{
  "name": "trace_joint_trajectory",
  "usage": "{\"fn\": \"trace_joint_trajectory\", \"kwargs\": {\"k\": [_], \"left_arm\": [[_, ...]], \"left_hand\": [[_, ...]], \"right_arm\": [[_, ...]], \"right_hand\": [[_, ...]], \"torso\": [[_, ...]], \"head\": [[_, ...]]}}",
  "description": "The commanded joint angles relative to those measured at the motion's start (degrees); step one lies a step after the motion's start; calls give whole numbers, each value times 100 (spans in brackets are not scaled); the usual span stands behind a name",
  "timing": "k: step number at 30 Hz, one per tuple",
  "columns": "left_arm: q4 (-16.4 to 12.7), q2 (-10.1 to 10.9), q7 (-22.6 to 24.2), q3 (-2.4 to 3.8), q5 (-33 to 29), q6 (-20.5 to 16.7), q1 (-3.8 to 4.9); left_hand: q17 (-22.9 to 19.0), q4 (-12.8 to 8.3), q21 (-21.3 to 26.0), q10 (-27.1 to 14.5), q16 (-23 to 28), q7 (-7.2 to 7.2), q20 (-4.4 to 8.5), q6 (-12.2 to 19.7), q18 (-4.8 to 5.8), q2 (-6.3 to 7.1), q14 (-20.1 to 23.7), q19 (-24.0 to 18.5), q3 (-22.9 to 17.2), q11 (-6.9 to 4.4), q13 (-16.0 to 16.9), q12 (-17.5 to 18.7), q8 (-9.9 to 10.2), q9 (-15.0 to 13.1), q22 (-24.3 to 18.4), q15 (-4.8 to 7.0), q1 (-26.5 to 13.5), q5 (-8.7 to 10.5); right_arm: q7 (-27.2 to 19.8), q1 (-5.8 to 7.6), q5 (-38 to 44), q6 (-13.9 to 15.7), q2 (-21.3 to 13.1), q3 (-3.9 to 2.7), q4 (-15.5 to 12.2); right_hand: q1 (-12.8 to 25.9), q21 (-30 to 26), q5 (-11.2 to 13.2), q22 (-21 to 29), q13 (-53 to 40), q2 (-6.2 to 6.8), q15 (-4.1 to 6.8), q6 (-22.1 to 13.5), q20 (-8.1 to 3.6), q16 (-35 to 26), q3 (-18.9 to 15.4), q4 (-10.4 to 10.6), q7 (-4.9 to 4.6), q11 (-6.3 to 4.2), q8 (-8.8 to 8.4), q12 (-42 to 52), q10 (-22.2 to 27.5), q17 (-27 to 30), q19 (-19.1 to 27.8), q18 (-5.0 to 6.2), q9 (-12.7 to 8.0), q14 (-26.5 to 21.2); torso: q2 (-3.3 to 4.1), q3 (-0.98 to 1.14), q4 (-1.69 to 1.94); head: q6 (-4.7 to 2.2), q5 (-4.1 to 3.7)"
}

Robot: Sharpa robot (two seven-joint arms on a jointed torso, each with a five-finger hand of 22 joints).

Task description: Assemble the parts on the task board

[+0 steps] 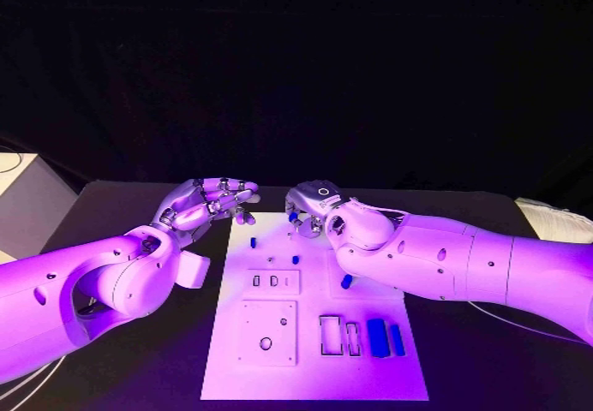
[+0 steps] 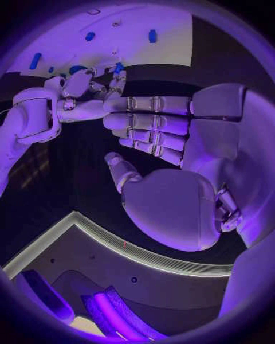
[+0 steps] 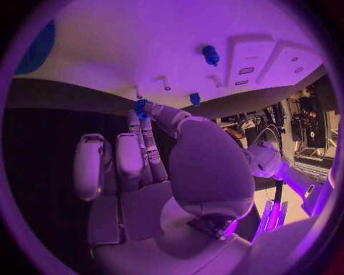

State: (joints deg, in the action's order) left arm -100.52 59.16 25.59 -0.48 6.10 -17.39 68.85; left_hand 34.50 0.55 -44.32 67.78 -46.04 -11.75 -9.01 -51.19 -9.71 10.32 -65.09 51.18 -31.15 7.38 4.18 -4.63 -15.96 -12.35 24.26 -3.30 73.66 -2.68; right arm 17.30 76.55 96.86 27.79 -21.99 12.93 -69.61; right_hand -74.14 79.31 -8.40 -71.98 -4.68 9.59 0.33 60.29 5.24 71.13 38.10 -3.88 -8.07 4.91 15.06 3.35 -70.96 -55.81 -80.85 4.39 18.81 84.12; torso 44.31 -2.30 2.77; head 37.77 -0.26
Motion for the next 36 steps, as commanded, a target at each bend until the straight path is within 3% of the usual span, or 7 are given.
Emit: {"fn": "trace_joint_trajectory", "kwargs": {"k": [1,36], "left_arm": [[-12,-13,29,7,-26,110,25],[-11,-15,23,8,-26,169,65]], "left_hand": [[8,12,-20,-27,-20,-14,-4,31,-60,-62,55,-28,-22,18,8,24,27,-6,7,-2,-5,-15],[8,9,-38,-32,-19,-18,-6,33,-60,-69,80,-46,-23,22,9,27,30,-8,18,-5,3,-15]], "right_arm": [[-4,-6,39,-46,6,-1,15],[-26,-30,-17,-326,92,1,225]], "right_hand": [[-50,17,-32,8,-16,1,35,15,9,9,17,-16,-1,-83,24,37,-122,5,-32,-66,10,-1],[20,-97,-9,178,19,60,-2,-120,33,-65,37,-7,-45,-35,-29,8,10,164,72,-31,55,-55]], "torso": [[31,-8,12],[38,-13,9]], "head": [[18,5],[118,23]]}}
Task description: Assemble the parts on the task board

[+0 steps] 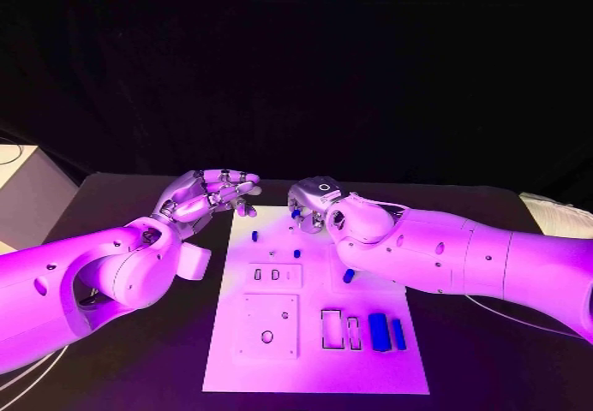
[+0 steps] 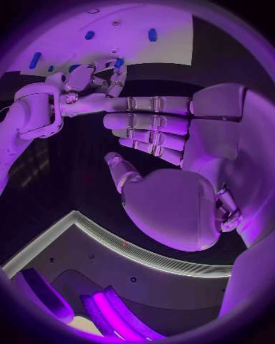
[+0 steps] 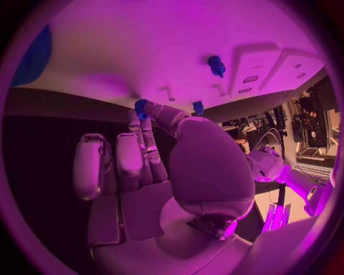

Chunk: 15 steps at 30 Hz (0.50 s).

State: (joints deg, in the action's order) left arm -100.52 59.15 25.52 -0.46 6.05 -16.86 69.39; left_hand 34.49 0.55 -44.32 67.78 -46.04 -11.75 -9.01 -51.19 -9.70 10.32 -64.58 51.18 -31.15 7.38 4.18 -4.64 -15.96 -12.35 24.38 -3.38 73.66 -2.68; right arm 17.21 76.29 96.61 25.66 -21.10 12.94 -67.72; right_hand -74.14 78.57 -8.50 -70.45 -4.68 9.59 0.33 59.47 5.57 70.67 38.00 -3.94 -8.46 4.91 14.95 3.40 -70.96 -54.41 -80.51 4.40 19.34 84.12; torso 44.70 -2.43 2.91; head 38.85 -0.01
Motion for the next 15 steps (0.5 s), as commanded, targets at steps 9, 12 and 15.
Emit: {"fn": "trace_joint_trajectory", "kwargs": {"k": [9,12,15], "left_arm": [[-4,-9,27,5,-22,117,12],[0,-5,27,5,-22,115,12],[1,4,28,5,-23,115,12]], "left_hand": [[9,9,-38,-32,-19,-18,-6,33,-60,-69,28,-46,-23,22,9,27,30,-8,6,3,3,-15],[9,9,-38,-32,-19,-18,-6,33,-60,-69,28,-46,-23,22,9,27,30,-8,6,3,3,-15],[10,11,-51,-37,-21,-20,-9,36,-60,-71,39,-59,-20,25,10,30,33,-9,13,1,2,-15]], "right_arm": [[-195,-6,-148,47,-7,2,86],[-226,-5,-170,101,-58,2,40],[-215,-4,-182,156,-175,2,-81]], "right_hand": [[124,-1421,463,1911,94,390,-142,-846,158,-1224,-292,104,-140,160,-515,21,1210,1743,1020,335,-82,-598],[-563,-2268,452,2769,91,141,-189,-1221,189,-1738,-2066,544,72,196,-787,102,1760,2288,1191,441,-149,-613],[-1277,-2786,410,3214,94,296,-200,-1338,179,-1901,-2634,1548,46,234,-912,138,1961,2402,1186,506,-215,-581]], "torso": [[-12,2,-10],[-18,2,-14],[-18,5,-13]], "head": [[28,16],[27,19],[27,23]]}}
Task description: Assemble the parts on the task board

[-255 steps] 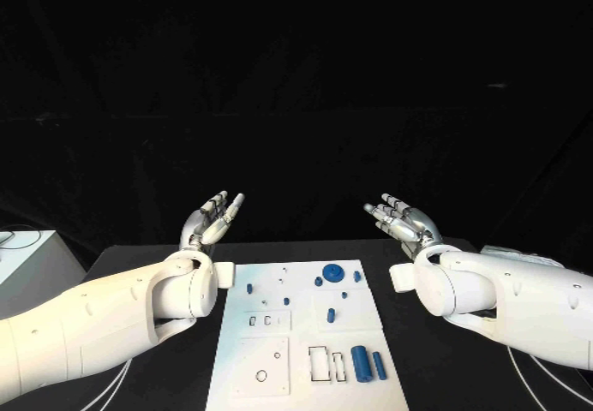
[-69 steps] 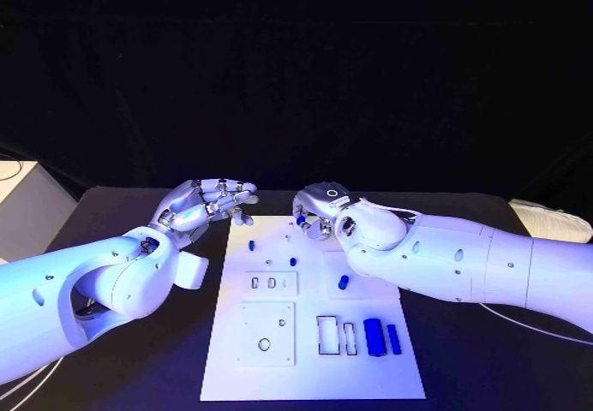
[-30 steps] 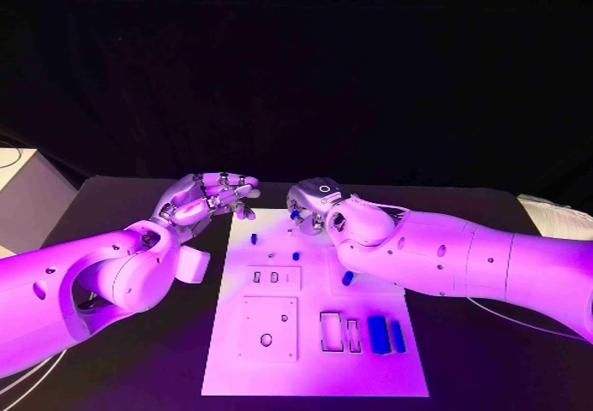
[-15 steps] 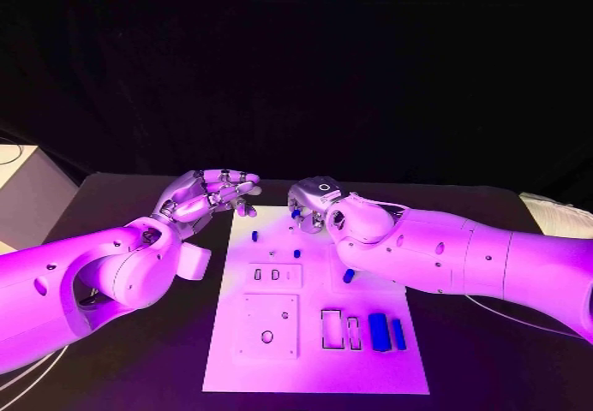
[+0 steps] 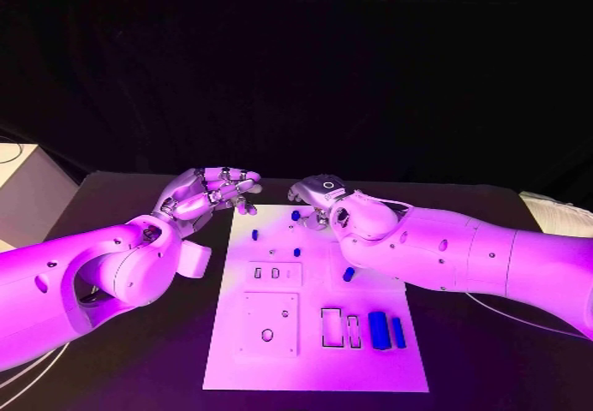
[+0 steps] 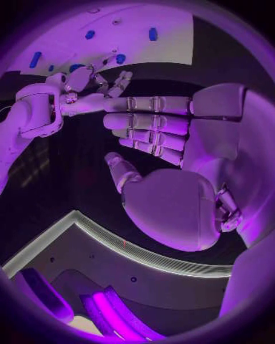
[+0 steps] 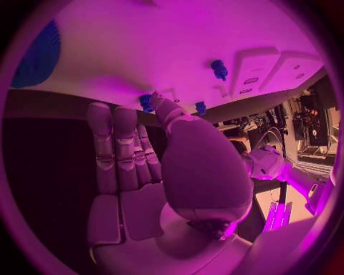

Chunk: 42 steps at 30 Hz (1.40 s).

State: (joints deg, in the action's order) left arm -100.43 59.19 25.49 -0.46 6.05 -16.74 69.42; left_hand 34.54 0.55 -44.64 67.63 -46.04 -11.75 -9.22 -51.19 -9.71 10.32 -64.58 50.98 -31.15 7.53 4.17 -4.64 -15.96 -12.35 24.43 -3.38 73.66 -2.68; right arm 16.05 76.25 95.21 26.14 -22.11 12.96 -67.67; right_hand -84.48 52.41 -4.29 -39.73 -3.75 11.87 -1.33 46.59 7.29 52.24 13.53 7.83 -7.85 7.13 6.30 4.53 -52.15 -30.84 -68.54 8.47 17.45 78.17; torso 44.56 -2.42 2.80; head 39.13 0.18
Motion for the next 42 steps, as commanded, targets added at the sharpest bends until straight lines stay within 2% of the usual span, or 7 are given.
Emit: {"fn": "trace_joint_trajectory", "kwargs": {"k": [1,5,18,23,25,28,42], "left_arm": [[-8,0,31,5,-23,104,9],[-6,8,32,5,-27,112,9],[102,8,49,3,-48,137,6],[135,-2,50,3,-53,145,5],[143,-8,49,2,-54,150,5],[154,-22,46,2,-54,160,5],[176,-59,36,2,-55,184,4]], "left_hand": [[5,11,-18,-21,-21,-20,12,36,-60,-71,40,-38,-20,9,10,30,33,-9,8,1,2,-15],[5,11,-18,-21,-21,-20,12,36,-60,-71,40,-38,-20,9,10,30,33,-9,8,1,2,-15],[5,10,-24,-21,-23,-18,11,35,-60,-80,43,-43,-24,8,11,30,33,-11,11,1,8,-15],[5,6,-28,-20,-24,-15,11,32,-61,-83,47,-47,-27,6,11,30,31,-12,14,2,15,-15],[5,6,-28,-20,-24,-15,11,32,-61,-83,47,-47,-27,6,11,30,31,-12,14,2,15,-15],[5,6,-28,-20,-24,-15,11,32,-61,-83,47,-47,-27,6,11,30,31,-12,14,2,15,-15],[5,6,-28,-20,-24,-15,11,32,-61,-83,47,-47,-27,6,11,30,31,-12,14,2,15,-15]], "right_arm": [[-95,0,-43,113,-97,-1,-112],[-30,12,-49,185,-429,-21,-477],[-195,85,-977,642,-2026,-255,-1797],[-231,134,-1572,169,-2304,-286,-1785],[-227,143,-1716,-79,-2334,-291,-1725],[-201,149,-1836,-365,-2329,-295,-1641],[-10,125,-1883,-940,-1980,-282,-1256]], "right_hand": [[-243,-170,-11,142,1,68,-34,-51,6,-58,-187,371,-14,12,-48,25,80,46,-11,99,-25,15],[-541,-304,-88,222,-5,145,-29,-20,1,-97,-299,829,21,8,-52,70,94,68,-48,107,-40,23],[-236,1245,-595,-1770,-137,186,146,787,-161,1099,461,861,-132,-247,224,668,-1655,-1315,-852,-217,-26,433],[-137,2048,-679,-2792,-2626,310,325,760,-326,2036,180,698,82,-480,300,3253,-2097,-2559,-1141,-390,-12,617],[-6,2220,-743,-3039,-5810,245,265,525,-256,2749,-149,807,-34,-409,340,6218,-2572,-3765,-1191,-419,-10,819],[7,2410,-803,-3316,-7051,108,180,327,-188,3217,-572,856,-108,-324,509,7285,-2806,-4613,-1293,-457,26,930],[81,3161,-842,-4276,-8266,-49,61,36,-72,3754,-871,871,-205,-210,772,8271,-3512,-5852,-1748,-660,51,1169]], "torso": [[-4,4,-4],[-5,3,-3],[-47,-13,-85],[-55,-4,-100],[-47,0,-100],[-46,2,-93],[-43,-15,-74]], "head": [[1,4],[4,-3],[-49,-49],[-68,-67],[-77,-56],[-71,-64],[-21,-62]]}}
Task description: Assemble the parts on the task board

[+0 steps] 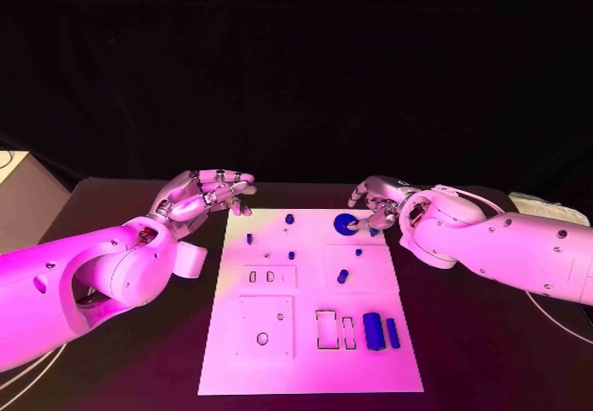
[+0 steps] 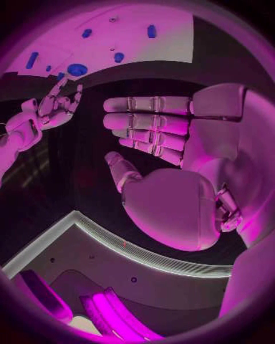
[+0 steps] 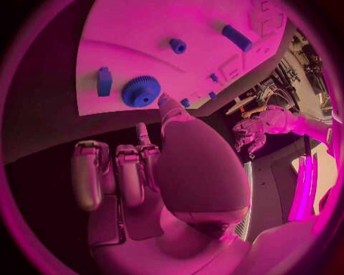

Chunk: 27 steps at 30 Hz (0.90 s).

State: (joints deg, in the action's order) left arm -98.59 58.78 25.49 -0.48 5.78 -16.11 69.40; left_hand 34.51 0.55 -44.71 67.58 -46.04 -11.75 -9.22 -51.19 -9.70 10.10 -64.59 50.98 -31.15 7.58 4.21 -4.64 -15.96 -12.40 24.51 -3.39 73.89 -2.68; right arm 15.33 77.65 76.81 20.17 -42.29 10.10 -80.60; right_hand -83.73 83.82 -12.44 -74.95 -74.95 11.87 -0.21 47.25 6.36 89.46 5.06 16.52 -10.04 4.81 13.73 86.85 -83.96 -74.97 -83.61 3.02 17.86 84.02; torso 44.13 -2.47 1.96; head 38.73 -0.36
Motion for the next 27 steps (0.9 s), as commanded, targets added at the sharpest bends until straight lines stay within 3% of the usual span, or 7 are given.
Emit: {"fn": "trace_joint_trajectory", "kwargs": {"k": [1,5,27], "left_arm": [[-9,-18,35,5,-28,121,6],[-7,-17,34,4,-28,119,6],[-11,-19,20,4,4,128,6]], "left_hand": [[8,6,-22,-16,-24,-16,11,32,-62,-61,47,-47,-27,2,7,30,31,-8,6,2,-7,-15],[8,6,-22,-16,-24,-16,11,32,-62,-61,47,-47,-27,2,7,30,31,-8,6,2,-7,-15],[8,3,-35,-16,-27,-15,10,30,-63,-65,54,-58,-29,1,8,31,31,-10,14,3,0,-15]], "right_arm": [[69,-22,-38,-350,60,8,56],[88,-44,-21,-352,121,13,124],[99,-109,14,-401,312,29,427]], "right_hand": [[7,39,-33,-779,-1164,-60,-52,-22,23,36,-18,1,15,22,43,53,-342,-1448,-252,-121,12,585],[-2,67,-66,-814,-1189,-89,-53,-7,26,44,9,-4,18,20,72,72,-360,-1471,-268,-129,16,590],[41,93,-290,-853,-1231,-229,-31,140,15,42,189,-13,47,-4,174,100,-387,-1464,-271,-133,26,588]], "torso": [[1,-12,13],[-1,-6,-1],[-1,-5,-2]], "head": [[21,-6],[38,17],[94,22]]}}
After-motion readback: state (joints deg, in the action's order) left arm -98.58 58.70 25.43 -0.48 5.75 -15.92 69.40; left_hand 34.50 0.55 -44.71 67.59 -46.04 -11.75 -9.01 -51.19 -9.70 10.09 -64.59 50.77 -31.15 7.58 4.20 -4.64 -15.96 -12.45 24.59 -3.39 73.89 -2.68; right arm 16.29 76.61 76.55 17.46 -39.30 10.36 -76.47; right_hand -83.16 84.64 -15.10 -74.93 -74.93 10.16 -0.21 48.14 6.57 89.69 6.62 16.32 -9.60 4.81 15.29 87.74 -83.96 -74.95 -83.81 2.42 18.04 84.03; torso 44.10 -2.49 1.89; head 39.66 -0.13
